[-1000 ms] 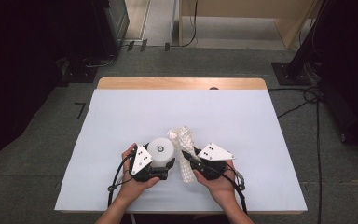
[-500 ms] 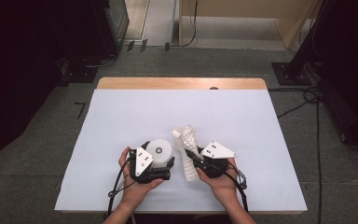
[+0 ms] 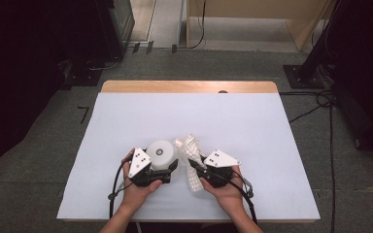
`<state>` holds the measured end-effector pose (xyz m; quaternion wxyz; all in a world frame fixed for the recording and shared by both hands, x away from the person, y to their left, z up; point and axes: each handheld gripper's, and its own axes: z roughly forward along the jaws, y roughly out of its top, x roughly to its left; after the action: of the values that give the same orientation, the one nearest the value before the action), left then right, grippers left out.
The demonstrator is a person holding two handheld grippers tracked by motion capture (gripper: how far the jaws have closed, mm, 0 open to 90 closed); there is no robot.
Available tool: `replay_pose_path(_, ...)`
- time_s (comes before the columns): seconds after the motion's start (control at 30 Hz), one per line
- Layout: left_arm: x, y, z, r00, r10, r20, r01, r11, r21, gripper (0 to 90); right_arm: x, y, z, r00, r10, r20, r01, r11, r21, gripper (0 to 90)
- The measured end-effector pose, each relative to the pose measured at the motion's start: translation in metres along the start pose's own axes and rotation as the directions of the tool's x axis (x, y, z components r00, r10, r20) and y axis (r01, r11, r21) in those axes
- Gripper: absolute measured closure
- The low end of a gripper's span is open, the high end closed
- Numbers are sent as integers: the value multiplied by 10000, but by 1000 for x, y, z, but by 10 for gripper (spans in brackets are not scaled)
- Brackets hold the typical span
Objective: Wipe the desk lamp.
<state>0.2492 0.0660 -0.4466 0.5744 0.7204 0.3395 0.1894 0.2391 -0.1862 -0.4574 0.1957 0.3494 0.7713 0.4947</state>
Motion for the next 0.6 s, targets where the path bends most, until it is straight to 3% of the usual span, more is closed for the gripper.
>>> replay_pose_path(0.07, 3, 2, -2, 9992, -132, 374, 136, 9998, -124, 83, 5, 0, 2, 9999, -60, -113, 61, 10000, 57, 724)
replay_pose_path(0.27, -4, -3, 4, 9958, 361, 836, -384, 9989, 256, 83, 14, 2, 2, 9991, -236, -349, 234, 9997, -62, 725)
replay_pose_path(0.47, -9, -9, 13, 9939, 622, 907, -699, 9940, 844, 83, 12, 12, -12, 9989, -297, -363, 265, 9960, -859, 726)
replay_pose_path(0.6, -10, -7, 12, 9940, 644, 889, -710, 9947, 738, 83, 12, 15, -16, 9984, -412, -381, 373, 9944, -986, 726)
